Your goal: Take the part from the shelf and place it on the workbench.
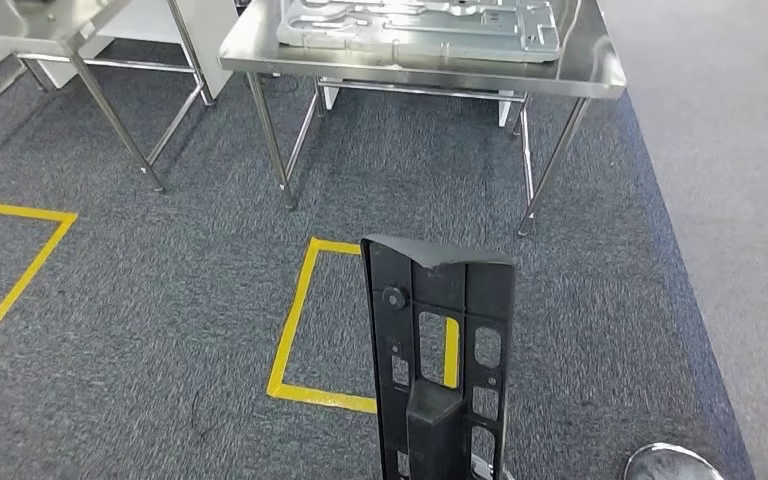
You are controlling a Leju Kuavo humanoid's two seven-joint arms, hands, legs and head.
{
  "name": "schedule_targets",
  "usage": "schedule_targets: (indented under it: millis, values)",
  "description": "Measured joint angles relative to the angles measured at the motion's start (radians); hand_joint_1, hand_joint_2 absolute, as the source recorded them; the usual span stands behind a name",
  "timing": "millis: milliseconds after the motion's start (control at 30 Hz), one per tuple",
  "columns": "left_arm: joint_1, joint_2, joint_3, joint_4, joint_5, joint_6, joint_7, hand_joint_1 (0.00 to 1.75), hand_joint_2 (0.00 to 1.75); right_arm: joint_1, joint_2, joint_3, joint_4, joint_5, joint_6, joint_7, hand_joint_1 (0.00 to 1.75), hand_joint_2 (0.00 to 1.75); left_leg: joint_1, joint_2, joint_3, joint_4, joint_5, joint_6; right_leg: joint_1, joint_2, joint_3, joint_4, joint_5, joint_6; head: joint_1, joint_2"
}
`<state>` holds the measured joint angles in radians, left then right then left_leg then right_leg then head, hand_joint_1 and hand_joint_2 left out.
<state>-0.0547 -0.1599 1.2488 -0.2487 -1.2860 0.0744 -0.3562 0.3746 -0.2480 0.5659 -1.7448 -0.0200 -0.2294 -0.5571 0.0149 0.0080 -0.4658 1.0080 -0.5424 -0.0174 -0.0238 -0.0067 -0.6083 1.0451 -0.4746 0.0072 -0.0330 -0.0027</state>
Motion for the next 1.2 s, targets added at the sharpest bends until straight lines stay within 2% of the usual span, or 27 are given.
schedule_targets:
  millis: [67, 100, 133, 200, 233, 267, 300, 367, 400, 433, 500, 567, 600, 633, 700, 733, 767, 800, 867, 900, 933, 967, 1000, 1067, 1100, 1133, 1200]
  values:
    - [0.000, 0.001, 0.000, 0.001, -0.001, 0.000, 0.002, 0.00, 1.75, 0.002, -0.002, 0.002, 0.000, 0.000, -0.005, 0.003, 1.75, 1.75, 0.003, 0.001, 0.007, 0.022, -0.004, -0.009, 0.000, 0.004, 0.018, -0.004, -0.005, -0.015, 0.000, 0.000]
    - [-0.001, 0.001, 0.000, 0.002, -0.001, 0.000, 0.003, 0.00, 1.75, 0.000, -0.004, 0.002, 0.000, 0.001, -0.007, 0.003, 1.75, 1.75, 0.005, 0.001, -0.006, 0.056, -0.016, -0.012, 0.001, 0.005, 0.029, -0.006, -0.010, -0.022, 0.000, 0.000]
    - [-0.002, 0.002, 0.000, 0.003, -0.001, 0.000, 0.003, 0.00, 1.75, -0.001, -0.006, 0.002, -0.001, 0.001, -0.008, 0.004, 1.75, 1.75, 0.006, 0.001, -0.033, 0.109, -0.036, -0.013, 0.002, 0.005, 0.039, -0.008, -0.015, -0.027, 0.000, 0.000]
    - [-0.002, 0.004, 0.001, 0.004, -0.001, -0.001, 0.005, 0.00, 1.75, -0.002, -0.010, 0.004, -0.001, 0.002, -0.011, 0.009, 1.75, 1.75, 0.004, 0.000, -0.114, 0.232, -0.086, -0.012, 0.008, 0.005, 0.052, -0.009, -0.027, -0.035, 0.000, 0.000]
    - [-0.001, 0.006, 0.001, 0.004, -0.001, -0.001, 0.006, 0.00, 1.75, -0.001, -0.010, 0.006, 0.000, 0.002, -0.013, 0.012, 1.75, 1.75, 0.003, 0.000, -0.146, 0.266, -0.097, -0.010, 0.012, 0.007, 0.058, -0.009, -0.034, -0.038, 0.000, 0.000]
    - [0.002, 0.007, 0.002, 0.004, -0.001, -0.001, 0.006, 0.00, 1.75, 0.001, -0.010, 0.008, 0.000, 0.002, -0.017, 0.015, 1.75, 1.75, 0.000, 0.000, -0.164, 0.267, -0.086, -0.005, 0.016, 0.009, 0.066, -0.009, -0.041, -0.040, 0.000, 0.000]
    - [0.004, 0.009, 0.002, 0.004, -0.001, -0.002, 0.008, 0.00, 1.75, 0.001, -0.010, 0.010, 0.000, 0.003, -0.022, 0.018, 1.75, 1.75, -0.004, -0.001, -0.166, 0.235, -0.055, 0.003, 0.019, 0.011, 0.077, -0.009, -0.048, -0.041, 0.000, 0.000]
    - [0.006, 0.013, 0.003, 0.004, -0.001, -0.003, 0.010, 0.00, 1.75, 0.001, -0.010, 0.013, 0.000, 0.003, -0.030, 0.021, 1.75, 1.75, -0.015, 0.000, -0.149, 0.133, 0.033, 0.025, 0.024, 0.012, 0.095, -0.010, -0.063, -0.040, 0.000, 0.000]
    - [0.005, 0.015, 0.003, 0.005, -0.001, -0.004, 0.012, 0.00, 1.75, 0.000, -0.011, 0.015, 0.000, 0.003, -0.034, 0.023, 1.75, 1.75, -0.021, 0.001, -0.142, 0.089, 0.057, 0.035, 0.023, 0.012, 0.100, -0.011, -0.068, -0.038, 0.000, 0.000]
    - [0.005, 0.017, 0.004, 0.006, -0.001, -0.004, 0.014, 0.00, 1.75, -0.002, -0.011, 0.018, 0.000, 0.004, -0.038, 0.024, 1.75, 1.75, -0.027, 0.001, -0.138, 0.063, 0.067, 0.043, 0.021, 0.012, 0.101, -0.014, -0.072, -0.034, 0.000, 0.000]
    - [0.007, 0.022, 0.004, 0.007, -0.001, -0.005, 0.019, 0.00, 1.75, -0.004, -0.012, 0.024, 0.001, 0.004, -0.045, 0.027, 1.75, 1.75, -0.034, 0.000, -0.129, 0.031, 0.066, 0.054, 0.016, 0.011, 0.107, -0.015, -0.069, -0.020, 0.000, 0.000]
    - [0.010, 0.025, 0.006, 0.008, -0.001, -0.007, 0.022, 0.00, 1.75, -0.006, -0.012, 0.028, 0.002, 0.004, -0.049, 0.030, 1.75, 1.75, -0.030, -0.002, -0.098, 0.005, 0.071, 0.064, 0.015, 0.010, 0.113, 0.006, -0.063, -0.007, 0.000, 0.000]
    - [0.009, 0.026, 0.007, 0.008, -0.001, -0.009, 0.022, 0.00, 1.75, -0.008, -0.012, 0.029, 0.002, 0.004, -0.052, 0.031, 1.75, 1.75, -0.027, -0.003, -0.081, -0.004, 0.070, 0.069, 0.014, 0.010, 0.103, 0.033, -0.067, -0.003, 0.000, 0.000]
    - [0.007, 0.026, 0.008, 0.008, -0.001, -0.011, 0.023, 0.00, 1.75, -0.010, -0.012, 0.030, 0.003, 0.004, -0.054, 0.032, 1.75, 1.75, -0.025, -0.003, -0.068, -0.010, 0.067, 0.073, 0.012, 0.010, 0.079, 0.077, -0.081, 0.002, 0.000, 0.000]
    - [0.004, 0.027, 0.011, 0.009, -0.001, -0.013, 0.023, 0.00, 1.75, -0.012, -0.011, 0.031, 0.004, 0.004, -0.057, 0.034, 1.75, 1.75, -0.024, -0.004, -0.054, -0.012, 0.055, 0.076, 0.006, 0.010, 0.005, 0.180, -0.127, 0.012, 0.000, 0.000]
    - [0.003, 0.027, 0.012, 0.009, -0.001, -0.014, 0.024, 0.00, 1.75, -0.012, -0.010, 0.031, 0.005, 0.004, -0.058, 0.034, 1.75, 1.75, -0.024, -0.006, -0.046, -0.012, 0.047, 0.074, 0.003, 0.009, -0.030, 0.217, -0.142, 0.017, 0.000, 0.000]
    - [0.004, 0.027, 0.013, 0.010, -0.001, -0.015, 0.024, 0.00, 1.75, -0.011, -0.010, 0.032, 0.006, 0.004, -0.058, 0.034, 1.75, 1.75, -0.023, -0.007, -0.036, -0.012, 0.039, 0.070, -0.001, 0.009, -0.052, 0.227, -0.141, 0.021, 0.000, 0.000]
    - [0.005, 0.027, 0.014, 0.010, -0.001, -0.015, 0.024, 0.00, 1.75, -0.011, -0.010, 0.032, 0.008, 0.004, -0.058, 0.034, 1.75, 1.75, -0.021, -0.008, -0.024, -0.012, 0.029, 0.066, -0.003, 0.008, -0.059, 0.207, -0.120, 0.024, 0.000, 0.000]
    - [0.007, 0.027, 0.015, 0.011, -0.002, -0.015, 0.024, 0.00, 1.75, -0.010, -0.010, 0.033, 0.009, 0.004, -0.058, 0.035, 1.75, 1.75, -0.017, -0.008, 0.004, -0.012, 0.007, 0.057, -0.006, 0.006, -0.033, 0.096, -0.033, 0.026, 0.000, 0.000]
    - [0.006, 0.027, 0.016, 0.012, -0.002, -0.016, 0.024, 0.00, 1.75, -0.011, -0.009, 0.033, 0.010, 0.004, -0.058, 0.035, 1.75, 1.75, -0.016, -0.008, 0.016, -0.012, -0.002, 0.052, -0.004, 0.004, -0.021, 0.046, -0.005, 0.025, 0.000, 0.000]
    - [0.004, 0.027, 0.017, 0.012, -0.002, -0.016, 0.024, 0.00, 1.75, -0.011, -0.009, 0.034, 0.011, 0.003, -0.058, 0.035, 1.75, 1.75, -0.015, -0.008, 0.023, -0.013, -0.012, 0.045, 0.000, 0.003, -0.013, 0.012, 0.013, 0.019, 0.000, 0.000]
    - [0.001, 0.027, 0.017, 0.012, -0.002, -0.016, 0.024, 0.00, 1.75, -0.010, -0.009, 0.035, 0.011, 0.003, -0.058, 0.035, 1.75, 1.75, -0.015, -0.007, 0.029, -0.014, -0.019, 0.038, 0.005, 0.002, -0.011, -0.001, 0.017, 0.012, 0.001, 0.000]
    - [-0.001, 0.027, 0.018, 0.012, -0.002, -0.016, 0.024, 0.00, 1.75, -0.009, -0.009, 0.036, 0.011, 0.003, -0.058, 0.035, 1.75, 1.75, -0.014, -0.008, 0.035, -0.012, -0.020, 0.031, 0.009, 0.002, -0.011, -0.002, 0.008, 0.004, 0.001, 0.000]
    - [-0.001, 0.027, 0.018, 0.013, -0.002, -0.016, 0.024, 0.00, 1.75, -0.007, -0.009, 0.037, 0.011, 0.003, -0.058, 0.035, 1.75, 1.75, -0.013, -0.007, 0.041, 0.007, -0.022, 0.020, 0.007, 0.005, 0.007, -0.010, 0.008, -0.011, 0.001, 0.000]
    - [-0.001, 0.027, 0.018, 0.013, -0.002, -0.016, 0.024, 0.00, 1.75, -0.008, -0.011, 0.039, 0.011, 0.003, -0.058, 0.035, 1.75, 1.75, -0.012, -0.007, 0.031, 0.039, -0.022, 0.017, 0.005, 0.006, 0.019, -0.014, 0.003, -0.017, 0.001, 0.000]
    - [-0.003, 0.028, 0.018, 0.013, -0.002, -0.016, 0.024, 0.00, 1.75, -0.009, -0.012, 0.040, 0.010, 0.003, -0.058, 0.035, 1.75, 1.75, -0.010, -0.007, 0.006, 0.086, -0.029, 0.013, 0.003, 0.006, 0.030, -0.017, -0.002, -0.022, 0.001, 0.000]
    - [-0.005, 0.028, 0.019, 0.014, -0.002, -0.016, 0.024, 0.00, 1.75, -0.011, -0.015, 0.044, 0.010, 0.003, -0.060, 0.036, 1.75, 1.75, -0.008, -0.008, -0.077, 0.209, -0.065, 0.005, 0.002, 0.006, 0.047, -0.020, -0.015, -0.028, 0.001, 0.000]
